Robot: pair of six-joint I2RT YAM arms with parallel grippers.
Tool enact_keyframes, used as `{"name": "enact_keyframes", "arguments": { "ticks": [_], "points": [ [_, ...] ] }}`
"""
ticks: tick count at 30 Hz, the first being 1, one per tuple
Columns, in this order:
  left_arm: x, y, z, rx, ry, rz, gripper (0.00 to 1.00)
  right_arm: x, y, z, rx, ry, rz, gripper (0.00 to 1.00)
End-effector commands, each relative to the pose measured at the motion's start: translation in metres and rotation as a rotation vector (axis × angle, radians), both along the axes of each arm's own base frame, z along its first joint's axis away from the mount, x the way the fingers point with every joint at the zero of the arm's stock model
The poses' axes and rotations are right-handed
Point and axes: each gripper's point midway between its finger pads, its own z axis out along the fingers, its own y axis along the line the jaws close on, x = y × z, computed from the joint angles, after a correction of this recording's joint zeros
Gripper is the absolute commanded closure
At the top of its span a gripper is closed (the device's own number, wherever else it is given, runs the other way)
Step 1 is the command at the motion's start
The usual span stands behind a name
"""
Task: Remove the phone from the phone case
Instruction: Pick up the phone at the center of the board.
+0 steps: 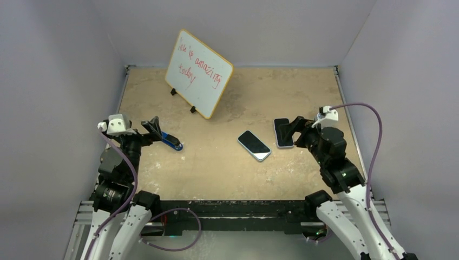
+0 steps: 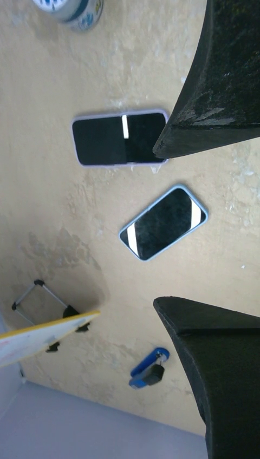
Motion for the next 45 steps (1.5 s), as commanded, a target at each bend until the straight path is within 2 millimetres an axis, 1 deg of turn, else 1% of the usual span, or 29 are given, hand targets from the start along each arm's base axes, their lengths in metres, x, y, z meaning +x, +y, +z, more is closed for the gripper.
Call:
{"name": "enact_keyframes", "arguments": {
  "ticks": [1, 3, 5, 8, 11, 14, 15, 18, 21, 25, 28, 33, 37, 41, 44, 45],
  "points": [
    [-0.005, -0.011, 0.012, -0.02, -0.039, -0.058, 0.0, 0.004, 0.027, -0.002, 0.12, -0.118, 0.12, 0.01],
    [-0.007, -0.013, 0.015, -0.022, -0.047, -0.069, 0.0, 0.007, 0.036, -0.007, 0.128, -0.132, 0.159, 0.01],
    [-0.007, -0.015, 0.016, -0.02, -0.053, -0.085, 0.0, 0.012, 0.044, -0.02, 0.089, -0.081, 0.208, 0.01],
    [-0.006, -0.014, 0.013, -0.01, -0.042, -0.08, 0.0, 0.022, 0.054, -0.047, 0.036, 0.019, 0.26, 0.01],
    [-0.003, -0.017, 0.01, 0.002, -0.031, -0.091, 0.0, 0.03, 0.066, -0.08, -0.01, 0.136, 0.327, 0.01],
    [0.001, -0.028, 0.007, 0.013, -0.019, -0.147, 0.0, 0.036, 0.078, -0.107, -0.049, 0.231, 0.372, 0.01],
    [0.003, -0.033, 0.006, 0.017, -0.013, -0.17, 0.0, 0.038, 0.081, -0.113, -0.07, 0.249, 0.381, 0.01],
    [0.005, -0.044, 0.004, 0.02, -0.004, -0.229, 0.0, 0.043, 0.084, -0.133, -0.169, 0.303, 0.371, 0.01],
    [0.005, -0.05, 0.003, 0.023, 0.0, -0.261, 0.0, 0.045, 0.091, -0.145, -0.238, 0.348, 0.391, 0.01],
    [0.003, -0.051, 0.005, 0.03, -0.014, -0.27, 0.01, 0.045, 0.099, -0.16, -0.275, 0.397, 0.443, 0.01],
    [0.001, -0.053, 0.008, 0.034, -0.029, -0.289, 0.01, 0.046, 0.1, -0.172, -0.319, 0.453, 0.473, 0.01],
    [0.002, -0.059, 0.004, 0.036, -0.018, -0.32, 0.01, 0.047, 0.103, -0.19, -0.409, 0.524, 0.503, 0.01],
    [0.002, -0.06, 0.004, 0.042, -0.019, -0.325, 0.01, 0.042, 0.111, -0.201, -0.444, 0.568, 0.551, 0.01],
    [0.002, -0.062, 0.003, 0.046, -0.018, -0.338, 0.02, 0.035, 0.114, -0.216, -0.514, 0.615, 0.568, 0.01],
    [0.003, -0.068, 0.003, 0.045, -0.017, -0.366, 0.02, 0.028, 0.119, -0.224, -0.564, 0.64, 0.584, 0.01],
    [0.001, -0.071, 0.004, 0.042, -0.021, -0.387, 0.02, 0.028, 0.117, -0.227, -0.595, 0.644, 0.573, 0.01]
  ]
}}
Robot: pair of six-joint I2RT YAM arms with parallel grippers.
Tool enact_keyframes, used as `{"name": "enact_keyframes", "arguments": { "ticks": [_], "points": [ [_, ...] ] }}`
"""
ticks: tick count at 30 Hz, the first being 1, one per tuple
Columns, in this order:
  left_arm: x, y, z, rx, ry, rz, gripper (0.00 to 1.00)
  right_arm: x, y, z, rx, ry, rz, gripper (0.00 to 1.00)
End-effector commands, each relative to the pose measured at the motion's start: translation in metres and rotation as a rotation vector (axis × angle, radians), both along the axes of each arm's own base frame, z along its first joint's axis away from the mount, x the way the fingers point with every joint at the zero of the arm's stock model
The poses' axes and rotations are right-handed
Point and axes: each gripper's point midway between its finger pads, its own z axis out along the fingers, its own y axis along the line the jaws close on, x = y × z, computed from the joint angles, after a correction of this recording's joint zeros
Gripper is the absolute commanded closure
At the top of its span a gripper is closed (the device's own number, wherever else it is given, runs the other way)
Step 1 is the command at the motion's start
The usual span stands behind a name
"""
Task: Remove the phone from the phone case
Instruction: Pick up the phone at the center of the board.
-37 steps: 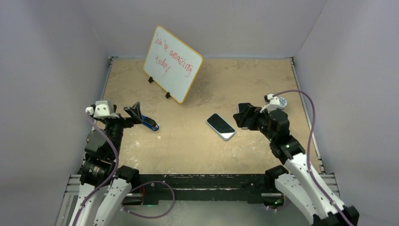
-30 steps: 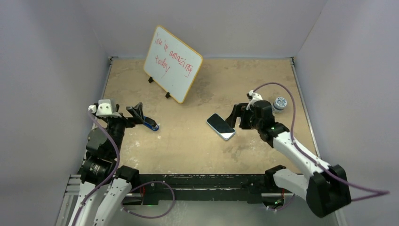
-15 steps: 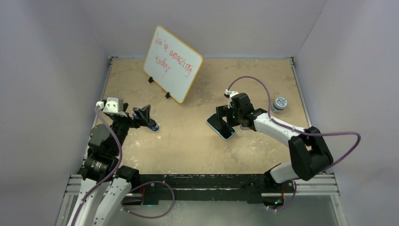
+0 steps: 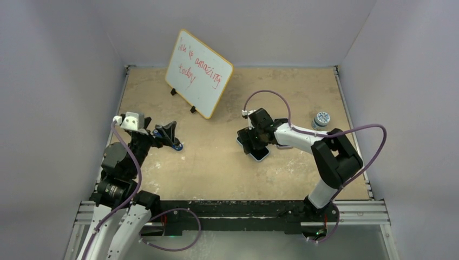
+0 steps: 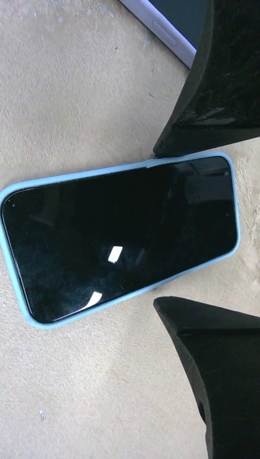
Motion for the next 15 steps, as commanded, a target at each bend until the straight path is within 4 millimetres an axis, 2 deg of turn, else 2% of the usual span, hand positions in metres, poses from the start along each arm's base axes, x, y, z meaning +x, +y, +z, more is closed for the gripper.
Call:
{"name": "enact_keyframes", "arguments": {
  "ticks": [1, 4, 9, 15],
  "points": [
    [0.0, -0.015, 0.009, -0.003, -0.037, -0.082, 0.02, -0.007, -0.002, -0.006, -0.127, -0.001, 0.032, 0.01],
    [0.0, -0.022, 0.009, -0.012, -0.037, -0.116, 0.02, -0.015, -0.001, -0.014, -0.192, 0.016, 0.06, 0.01],
    [0.004, -0.029, 0.004, -0.041, 0.01, -0.143, 0.02, -0.026, 0.011, -0.018, -0.211, 0.02, 0.098, 0.02],
    [0.007, -0.055, -0.016, -0.146, 0.16, -0.242, 0.05, -0.03, 0.018, -0.018, -0.17, 0.017, 0.092, 0.14]
  ]
}}
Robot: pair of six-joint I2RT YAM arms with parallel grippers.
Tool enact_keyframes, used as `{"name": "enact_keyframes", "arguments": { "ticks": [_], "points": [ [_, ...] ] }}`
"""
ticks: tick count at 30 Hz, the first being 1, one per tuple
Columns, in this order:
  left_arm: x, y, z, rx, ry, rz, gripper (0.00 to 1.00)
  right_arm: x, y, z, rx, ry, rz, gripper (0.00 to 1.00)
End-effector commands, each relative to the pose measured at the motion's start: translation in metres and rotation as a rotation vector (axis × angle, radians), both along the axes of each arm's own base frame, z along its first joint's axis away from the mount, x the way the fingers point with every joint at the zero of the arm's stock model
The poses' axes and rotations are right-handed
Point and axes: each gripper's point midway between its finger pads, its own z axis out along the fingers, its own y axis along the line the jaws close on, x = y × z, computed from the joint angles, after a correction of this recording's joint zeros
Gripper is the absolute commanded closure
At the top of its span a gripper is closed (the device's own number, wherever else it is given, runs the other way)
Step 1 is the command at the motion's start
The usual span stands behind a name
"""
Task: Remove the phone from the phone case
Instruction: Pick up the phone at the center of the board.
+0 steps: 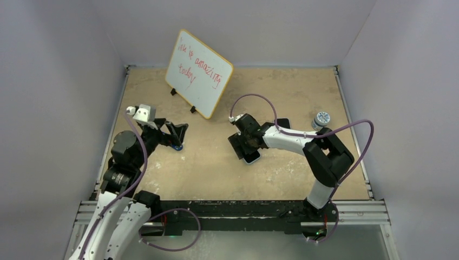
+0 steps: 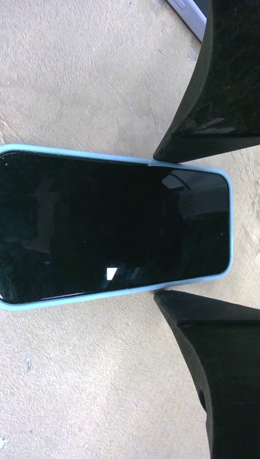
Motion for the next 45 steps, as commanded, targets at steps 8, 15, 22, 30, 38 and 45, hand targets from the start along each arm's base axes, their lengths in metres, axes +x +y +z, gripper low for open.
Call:
{"name": "enact_keyframes", "arguments": {
  "ticks": [8, 15, 22, 30, 38, 45],
  "points": [
    [0.015, -0.036, -0.047, -0.177, 0.28, -0.081, 0.08, -0.02, 0.003, -0.014, 0.081, 0.03, -0.022, 0.42],
    [0.025, -0.059, -0.086, -0.244, 0.406, -0.147, 0.09, -0.018, 0.019, -0.003, 0.197, 0.002, -0.033, 0.71],
    [0.026, -0.083, -0.113, -0.313, 0.473, -0.179, 0.1, -0.022, 0.032, 0.0, 0.289, 0.012, -0.021, 0.96],
    [0.03, -0.11, -0.134, -0.366, 0.533, -0.159, 0.11, -0.03, 0.054, 0.011, 0.454, 0.046, -0.036, 1.0],
    [0.036, -0.111, -0.15, -0.466, 0.572, -0.052, 0.15, -0.032, 0.061, 0.015, 0.535, 0.057, -0.085, 1.0],
    [0.035, -0.121, -0.165, -0.48, 0.606, -0.009, 0.16, -0.035, 0.069, 0.01, 0.57, 0.091, -0.082, 1.0]
  ]
}}
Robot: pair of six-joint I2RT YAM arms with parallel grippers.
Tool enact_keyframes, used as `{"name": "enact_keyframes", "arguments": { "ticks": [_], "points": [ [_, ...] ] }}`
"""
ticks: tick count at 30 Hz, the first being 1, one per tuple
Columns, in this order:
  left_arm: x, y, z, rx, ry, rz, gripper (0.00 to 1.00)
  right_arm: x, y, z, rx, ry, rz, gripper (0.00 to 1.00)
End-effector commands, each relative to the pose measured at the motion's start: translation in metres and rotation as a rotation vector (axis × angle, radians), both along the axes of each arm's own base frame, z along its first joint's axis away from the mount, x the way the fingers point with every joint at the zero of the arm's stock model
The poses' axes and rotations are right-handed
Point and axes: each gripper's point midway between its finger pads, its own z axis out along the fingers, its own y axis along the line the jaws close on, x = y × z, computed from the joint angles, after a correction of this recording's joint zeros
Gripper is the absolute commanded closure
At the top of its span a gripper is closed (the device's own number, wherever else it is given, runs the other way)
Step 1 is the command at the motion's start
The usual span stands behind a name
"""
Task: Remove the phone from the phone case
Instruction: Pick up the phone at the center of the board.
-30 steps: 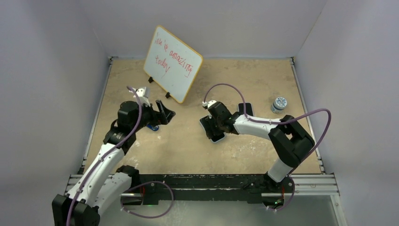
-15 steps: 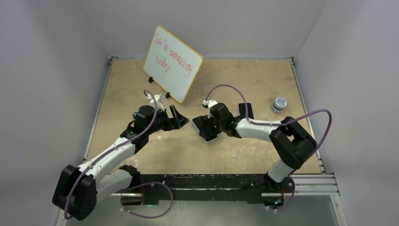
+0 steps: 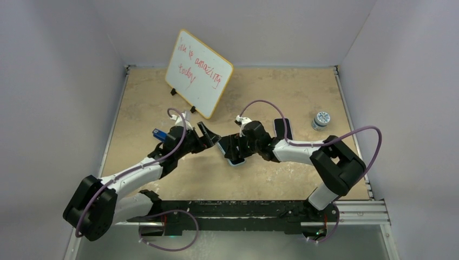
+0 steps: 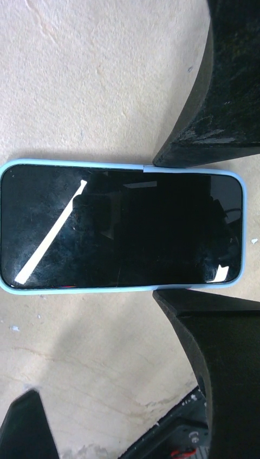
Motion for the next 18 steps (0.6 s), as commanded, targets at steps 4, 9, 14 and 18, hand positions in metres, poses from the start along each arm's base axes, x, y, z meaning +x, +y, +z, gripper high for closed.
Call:
{"name": "enact_keyframes", "arguments": {
  "ticks": [4, 9, 14, 18],
  "points": [
    [0.011, -0.01, -0.006, -0.035, 0.0, 0.084, 0.18, -0.013, 0.008, -0.007, 0.055, 0.069, 0.012, 1.0],
    [0.013, -0.009, -0.026, -0.041, 0.03, 0.139, 0.21, -0.011, 0.008, -0.007, 0.052, 0.064, 0.008, 1.0],
    [0.016, -0.019, -0.041, -0.079, 0.063, 0.137, 0.28, -0.011, 0.008, -0.008, 0.05, 0.065, 0.006, 1.0],
    [0.017, -0.03, -0.047, -0.097, 0.074, 0.114, 0.37, -0.011, 0.008, -0.009, 0.046, 0.068, 0.006, 1.0]
  ]
}}
